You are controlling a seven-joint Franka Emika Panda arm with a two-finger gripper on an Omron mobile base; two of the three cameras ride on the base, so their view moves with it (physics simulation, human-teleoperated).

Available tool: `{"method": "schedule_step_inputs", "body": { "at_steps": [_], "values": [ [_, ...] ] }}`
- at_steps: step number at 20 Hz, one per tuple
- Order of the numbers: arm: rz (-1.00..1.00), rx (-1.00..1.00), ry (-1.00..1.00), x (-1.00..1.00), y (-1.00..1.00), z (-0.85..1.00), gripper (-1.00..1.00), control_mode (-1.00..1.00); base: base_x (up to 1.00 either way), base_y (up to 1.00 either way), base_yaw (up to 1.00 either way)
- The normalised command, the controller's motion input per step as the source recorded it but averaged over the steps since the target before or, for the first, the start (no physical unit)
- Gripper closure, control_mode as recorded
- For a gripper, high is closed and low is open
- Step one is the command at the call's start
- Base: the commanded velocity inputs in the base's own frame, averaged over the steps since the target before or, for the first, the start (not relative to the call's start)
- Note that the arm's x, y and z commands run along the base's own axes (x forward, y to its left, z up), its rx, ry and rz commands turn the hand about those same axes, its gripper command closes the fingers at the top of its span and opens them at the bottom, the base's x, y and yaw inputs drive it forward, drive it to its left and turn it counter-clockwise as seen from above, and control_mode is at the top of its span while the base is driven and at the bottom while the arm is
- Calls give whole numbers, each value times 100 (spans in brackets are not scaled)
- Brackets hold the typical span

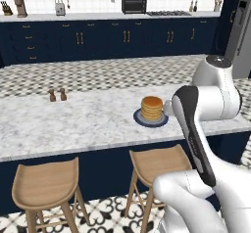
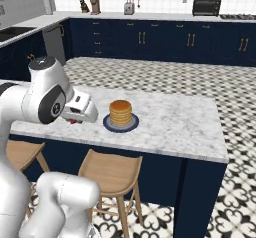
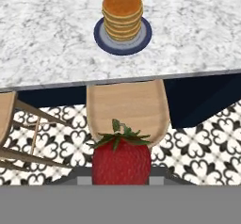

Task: Take the strawberry from the fridge and place it on top of the pancake, located on the dining counter.

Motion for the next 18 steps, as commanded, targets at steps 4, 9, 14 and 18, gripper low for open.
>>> {"method": "schedule_step_inputs", "body": {
  "at_steps": [4, 9, 14, 18],
  "values": [
    [0, 0, 0, 100, -14, 32, 100, -100, 0, 0, 0],
    [0, 0, 19, 100, -13, 13, 100, -100, 0, 0, 0],
    [-1, 0, 2, 100, 0, -19, 100, -100, 0, 0, 0],
    [-2, 0, 3, 100, -5, -41, 100, -100, 0, 0, 0]
  ]
}}
